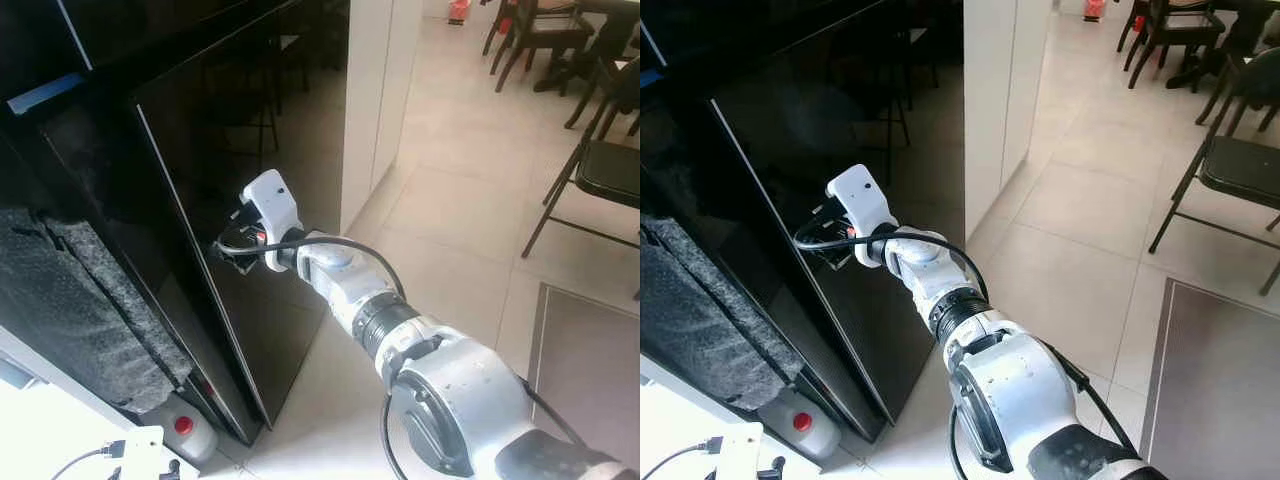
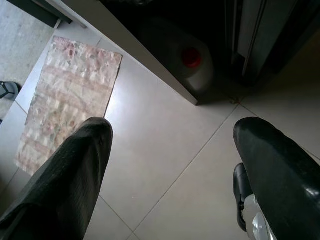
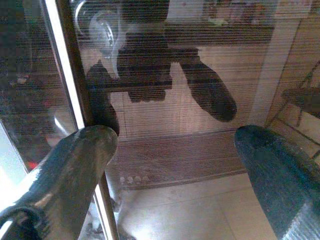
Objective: Restocking fridge
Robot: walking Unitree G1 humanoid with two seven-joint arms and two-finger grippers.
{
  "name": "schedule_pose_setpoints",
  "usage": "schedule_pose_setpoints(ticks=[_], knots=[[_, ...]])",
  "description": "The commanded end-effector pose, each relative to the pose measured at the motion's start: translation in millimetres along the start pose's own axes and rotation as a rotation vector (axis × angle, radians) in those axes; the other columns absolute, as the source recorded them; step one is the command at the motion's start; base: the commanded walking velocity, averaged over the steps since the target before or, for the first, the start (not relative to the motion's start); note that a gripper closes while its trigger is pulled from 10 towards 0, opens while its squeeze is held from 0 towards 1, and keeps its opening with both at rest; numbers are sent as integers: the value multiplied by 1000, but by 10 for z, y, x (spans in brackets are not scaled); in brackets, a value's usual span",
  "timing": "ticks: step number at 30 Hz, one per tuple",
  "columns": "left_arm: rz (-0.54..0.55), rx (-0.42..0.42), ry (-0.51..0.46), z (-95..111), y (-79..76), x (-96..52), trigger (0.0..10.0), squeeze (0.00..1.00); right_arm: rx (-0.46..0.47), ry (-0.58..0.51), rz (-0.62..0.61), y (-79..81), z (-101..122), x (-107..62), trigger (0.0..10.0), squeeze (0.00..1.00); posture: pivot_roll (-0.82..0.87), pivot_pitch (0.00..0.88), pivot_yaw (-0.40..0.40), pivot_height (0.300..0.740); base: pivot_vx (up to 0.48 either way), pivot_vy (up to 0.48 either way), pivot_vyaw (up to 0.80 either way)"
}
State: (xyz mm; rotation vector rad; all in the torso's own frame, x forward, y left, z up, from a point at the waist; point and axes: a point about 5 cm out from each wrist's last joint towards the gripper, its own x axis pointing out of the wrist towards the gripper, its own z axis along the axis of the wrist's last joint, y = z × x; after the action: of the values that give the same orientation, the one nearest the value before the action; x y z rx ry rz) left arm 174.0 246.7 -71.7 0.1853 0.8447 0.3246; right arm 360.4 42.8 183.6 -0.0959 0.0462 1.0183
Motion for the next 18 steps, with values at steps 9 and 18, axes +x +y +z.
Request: schedule_pose_setpoints(ticks=[9,18], knots=[[17,-12,11,-65,49,-16,10000,0,-43,-1,109,350,140,217,10000,0,126,0,19,740,0,0,0],[16,-18,20,-82,37,-19,10000,0,12,0,24,221,-37,116,10000,0,105,0,14,740,0,0,0]])
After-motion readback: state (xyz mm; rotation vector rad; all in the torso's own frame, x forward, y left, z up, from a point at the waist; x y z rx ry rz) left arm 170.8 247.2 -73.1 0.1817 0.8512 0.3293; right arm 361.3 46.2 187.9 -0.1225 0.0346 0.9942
